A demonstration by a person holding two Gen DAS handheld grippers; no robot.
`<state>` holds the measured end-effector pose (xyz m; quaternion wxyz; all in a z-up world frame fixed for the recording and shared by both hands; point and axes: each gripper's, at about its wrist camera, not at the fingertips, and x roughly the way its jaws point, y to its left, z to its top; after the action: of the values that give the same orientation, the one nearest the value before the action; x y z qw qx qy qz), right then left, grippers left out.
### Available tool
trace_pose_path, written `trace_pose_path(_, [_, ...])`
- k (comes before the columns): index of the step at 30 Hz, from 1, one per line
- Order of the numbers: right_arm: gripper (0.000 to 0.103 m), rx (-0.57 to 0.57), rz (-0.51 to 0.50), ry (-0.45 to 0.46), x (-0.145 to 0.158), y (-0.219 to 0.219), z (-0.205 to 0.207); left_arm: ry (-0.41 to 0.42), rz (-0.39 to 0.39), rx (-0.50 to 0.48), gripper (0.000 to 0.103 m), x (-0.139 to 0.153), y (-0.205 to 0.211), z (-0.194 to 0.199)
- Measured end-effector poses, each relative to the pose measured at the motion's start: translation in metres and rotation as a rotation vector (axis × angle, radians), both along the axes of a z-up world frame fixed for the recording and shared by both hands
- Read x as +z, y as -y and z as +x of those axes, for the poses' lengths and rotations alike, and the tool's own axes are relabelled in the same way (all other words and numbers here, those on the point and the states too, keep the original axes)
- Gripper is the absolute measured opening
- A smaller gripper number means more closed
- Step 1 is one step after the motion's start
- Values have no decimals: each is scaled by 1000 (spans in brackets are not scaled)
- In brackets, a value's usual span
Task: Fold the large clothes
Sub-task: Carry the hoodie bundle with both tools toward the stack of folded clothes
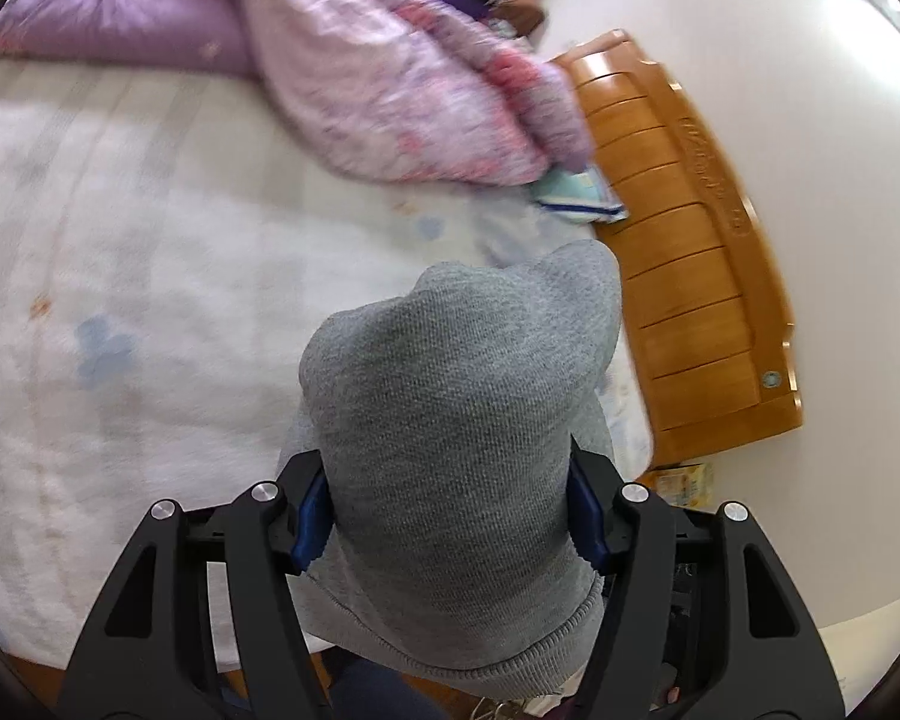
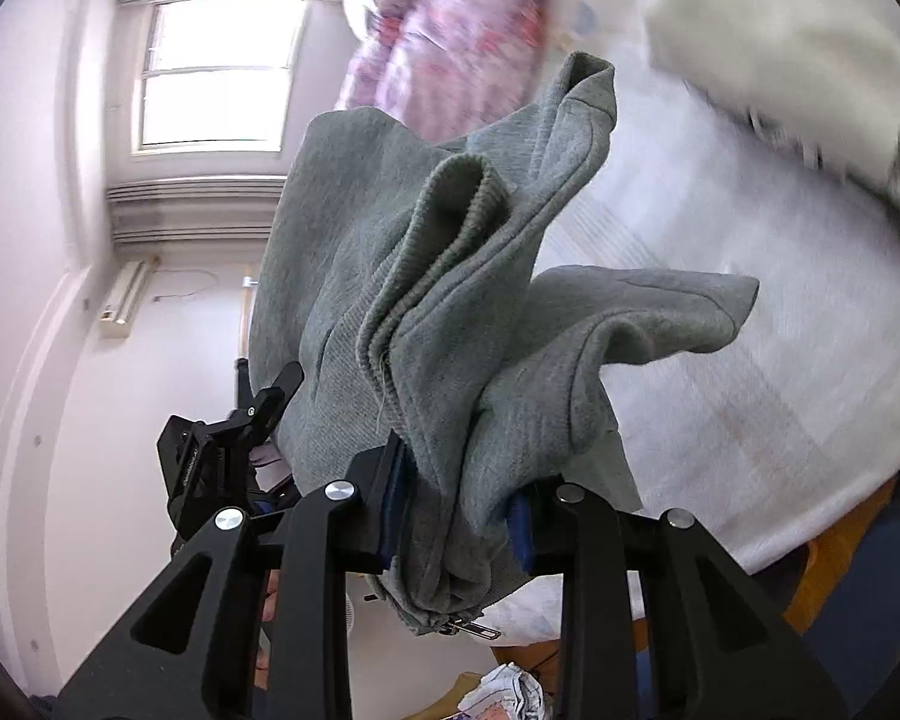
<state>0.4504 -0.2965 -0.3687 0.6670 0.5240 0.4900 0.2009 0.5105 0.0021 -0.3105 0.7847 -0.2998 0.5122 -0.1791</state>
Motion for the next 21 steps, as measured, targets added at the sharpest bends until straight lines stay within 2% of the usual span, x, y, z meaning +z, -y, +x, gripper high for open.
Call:
trace_pose_path(3, [26,-39,13,47,24,60,11,48,-24,-32,63,25,55,14])
trace_pose_path(8, [26,-122,-43,127,72,178,21,118,-138,-131,63,57,183,49])
trace_pose_path(10, [26,-146,-95,174,93,226,29,141,-198,-173,63,61,230,64])
trace_pose_path(14, [26,-163,-176,210,102,269,53,168,-301,-208,63,46,288,91])
trace_pose_path(16, [26,-149,-183,192,78,275,70,163,-307,-209,64,25,296,101])
trace_pose_path(17, [26,-144,-196,179,63,274,77,132,-311,-206,65,3,296,107])
trace_pose_path(18, [26,-132,-201,141,31,270,87,100,-292,-203,66,-21,293,113])
trace_pose_path(20, [26,-124,-167,48,-29,267,96,-9,-217,-164,68,-85,283,123])
trace_pose_path(21, [26,-117,-163,-4,-54,262,99,-101,-173,-130,69,-123,277,126])
